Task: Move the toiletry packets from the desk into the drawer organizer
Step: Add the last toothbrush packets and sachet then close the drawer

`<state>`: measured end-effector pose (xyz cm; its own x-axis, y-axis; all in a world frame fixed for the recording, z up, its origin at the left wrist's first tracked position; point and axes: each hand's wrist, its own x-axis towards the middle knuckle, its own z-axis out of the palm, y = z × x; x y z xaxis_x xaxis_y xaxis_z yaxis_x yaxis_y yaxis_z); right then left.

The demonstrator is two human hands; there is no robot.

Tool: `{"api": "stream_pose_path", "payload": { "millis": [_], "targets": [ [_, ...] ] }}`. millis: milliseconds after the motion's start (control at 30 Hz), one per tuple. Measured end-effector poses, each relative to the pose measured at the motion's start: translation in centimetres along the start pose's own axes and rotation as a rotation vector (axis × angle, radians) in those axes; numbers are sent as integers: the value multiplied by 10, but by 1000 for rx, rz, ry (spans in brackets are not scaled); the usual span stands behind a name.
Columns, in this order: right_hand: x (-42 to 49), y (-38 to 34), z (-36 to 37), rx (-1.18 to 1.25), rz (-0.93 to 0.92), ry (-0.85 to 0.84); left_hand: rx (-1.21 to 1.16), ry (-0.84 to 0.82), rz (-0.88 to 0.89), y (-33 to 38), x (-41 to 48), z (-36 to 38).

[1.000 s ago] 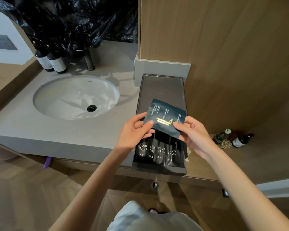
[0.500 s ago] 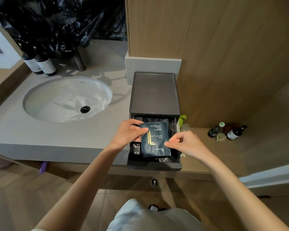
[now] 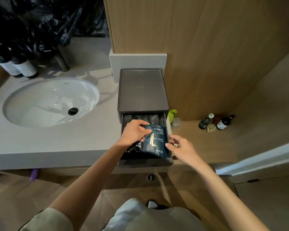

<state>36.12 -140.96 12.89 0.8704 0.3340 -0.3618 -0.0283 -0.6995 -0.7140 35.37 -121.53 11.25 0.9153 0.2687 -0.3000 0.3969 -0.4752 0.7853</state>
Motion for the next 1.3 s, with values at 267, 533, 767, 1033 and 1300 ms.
{"api": "stream_pose_path", "payload": {
  "millis": [267, 533, 767, 1033, 1300],
  "targets": [
    [-2, 0, -2, -6, -33, 2, 471, 139, 299, -11, -21, -4],
    [-4, 0, -6, -28, -92, -27, 943, 81, 257, -29, -52, -22],
    [-1, 4, -5, -75, -125, -18, 1111, -114, 208, -21, -57, -13],
    [3, 8, -1, -83, -124, -17, 1018, -117, 160, -13, -56, -9],
    [-12, -1, -13, -258, -402, 16, 837, -5, 212, -14, -72, -20]
  ]
}}
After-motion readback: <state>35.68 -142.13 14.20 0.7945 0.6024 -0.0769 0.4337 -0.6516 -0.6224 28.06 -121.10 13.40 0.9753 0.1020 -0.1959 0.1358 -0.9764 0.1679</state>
